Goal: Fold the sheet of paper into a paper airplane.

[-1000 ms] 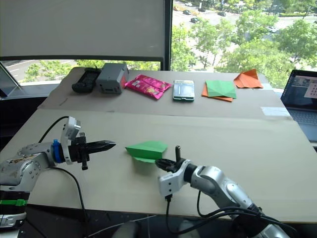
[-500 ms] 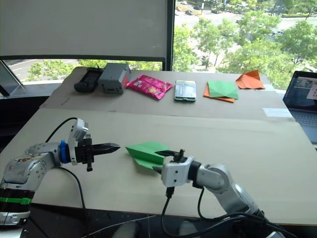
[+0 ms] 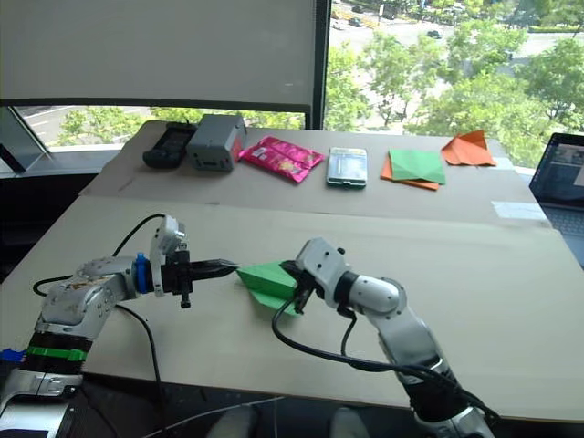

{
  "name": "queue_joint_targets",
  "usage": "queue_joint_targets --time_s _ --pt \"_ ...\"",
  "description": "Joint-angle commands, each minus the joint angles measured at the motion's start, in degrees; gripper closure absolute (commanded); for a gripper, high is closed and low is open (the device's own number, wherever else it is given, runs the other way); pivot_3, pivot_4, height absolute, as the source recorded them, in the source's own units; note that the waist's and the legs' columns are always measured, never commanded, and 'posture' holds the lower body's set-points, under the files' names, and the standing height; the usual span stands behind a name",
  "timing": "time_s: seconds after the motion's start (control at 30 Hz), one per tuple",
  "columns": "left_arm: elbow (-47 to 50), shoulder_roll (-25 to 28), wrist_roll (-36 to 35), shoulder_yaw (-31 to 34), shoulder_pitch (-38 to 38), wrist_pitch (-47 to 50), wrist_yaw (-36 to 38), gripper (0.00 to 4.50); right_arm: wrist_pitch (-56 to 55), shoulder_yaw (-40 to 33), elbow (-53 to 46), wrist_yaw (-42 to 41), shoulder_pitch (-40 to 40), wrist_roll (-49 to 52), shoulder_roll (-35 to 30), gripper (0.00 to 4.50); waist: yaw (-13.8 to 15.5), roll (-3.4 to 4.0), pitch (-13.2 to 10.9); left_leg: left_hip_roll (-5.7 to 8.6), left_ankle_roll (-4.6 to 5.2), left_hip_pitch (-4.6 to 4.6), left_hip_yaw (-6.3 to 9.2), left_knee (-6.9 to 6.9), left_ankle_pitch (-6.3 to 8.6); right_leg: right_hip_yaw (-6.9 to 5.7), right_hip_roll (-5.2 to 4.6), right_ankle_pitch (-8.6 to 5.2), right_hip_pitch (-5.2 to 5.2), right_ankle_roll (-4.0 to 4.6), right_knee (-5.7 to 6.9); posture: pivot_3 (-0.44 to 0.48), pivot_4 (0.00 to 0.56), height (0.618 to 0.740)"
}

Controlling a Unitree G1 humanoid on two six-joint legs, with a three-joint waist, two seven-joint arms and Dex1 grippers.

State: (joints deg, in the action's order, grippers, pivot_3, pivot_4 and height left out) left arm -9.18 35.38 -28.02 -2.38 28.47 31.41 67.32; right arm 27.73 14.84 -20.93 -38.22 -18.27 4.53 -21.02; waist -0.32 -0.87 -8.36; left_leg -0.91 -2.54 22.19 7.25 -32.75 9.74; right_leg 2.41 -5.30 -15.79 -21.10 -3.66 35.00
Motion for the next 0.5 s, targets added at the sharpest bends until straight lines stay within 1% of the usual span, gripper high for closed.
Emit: queue_joint_targets --time_s 0.03,0.13,0.17,0.2,0.3,0.37,0.5 --pt "-8.0 -3.0 4.1 -3.9 5.2 -5.3 3.1 4.50 2.1 -1.6 -3.8 -0.8 0.2 3.6 -0.1 4.49 -0.1 0.00 0.0 0.00 0.01 0.00 -0.02 0.00 -0.01 0.00 0.00 0.01 0.01 -0.01 0.00 0.000 0.150 0.736" --pt "-15.1 -5.5 7.0 -5.5 9.1 -9.1 4.0 4.50 3.5 -1.8 -6.0 -0.9 1.3 5.2 -0.6 4.49 -0.7 0.00 0.0 0.00 0.03 0.00 -0.02 0.00 -0.03 0.01 0.01 0.07 0.04 -0.10 0.02 0.000 0.150 0.736" --pt "-17.5 -6.3 7.9 -6.0 10.5 -9.9 4.3 4.50 3.9 -1.8 -6.7 -0.8 1.6 5.5 -0.7 4.49 -0.8 0.00 0.0 -0.01 0.04 0.00 -0.01 0.00 -0.04 0.01 0.03 0.22 0.05 -0.36 0.04 0.000 0.150 0.736" --pt "-19.5 -6.9 8.7 -6.5 11.6 -10.5 4.7 4.50 4.3 -1.7 -7.3 -0.5 1.8 5.7 -0.8 4.49 -0.9 0.00 0.0 -0.01 0.06 0.04 -0.01 0.00 -0.04 0.03 0.05 0.26 0.09 -0.39 0.05 0.000 0.150 0.736" --pt "-23.4 -7.8 11.7 -7.8 13.0 -13.7 5.2 4.50 5.5 -2.0 -8.3 0.7 2.2 6.3 -0.6 4.49 -1.2 0.03 0.0 -0.03 0.09 0.05 0.02 0.01 -0.07 0.03 0.09 0.28 0.07 -0.40 0.07 0.000 0.150 0.736" --pt "-23.0 -7.7 12.2 -8.2 12.7 -14.4 6.6 4.50 6.1 -2.5 -8.8 1.9 2.5 6.3 -0.5 4.49 -1.4 0.03 0.0 -0.03 0.09 0.05 0.02 0.00 -0.07 0.03 0.08 0.28 0.07 -0.41 0.06 0.000 0.150 0.736" --pt "-18.7 -5.8 13.7 -9.7 9.8 -15.0 9.7 4.50 6.3 -3.9 -8.4 4.4 2.4 6.1 -0.5 4.49 -1.4 0.04 0.0 -0.02 0.09 0.05 0.01 0.00 -0.06 0.03 0.04 0.30 0.00 -0.44 0.03 0.000 0.150 0.736"
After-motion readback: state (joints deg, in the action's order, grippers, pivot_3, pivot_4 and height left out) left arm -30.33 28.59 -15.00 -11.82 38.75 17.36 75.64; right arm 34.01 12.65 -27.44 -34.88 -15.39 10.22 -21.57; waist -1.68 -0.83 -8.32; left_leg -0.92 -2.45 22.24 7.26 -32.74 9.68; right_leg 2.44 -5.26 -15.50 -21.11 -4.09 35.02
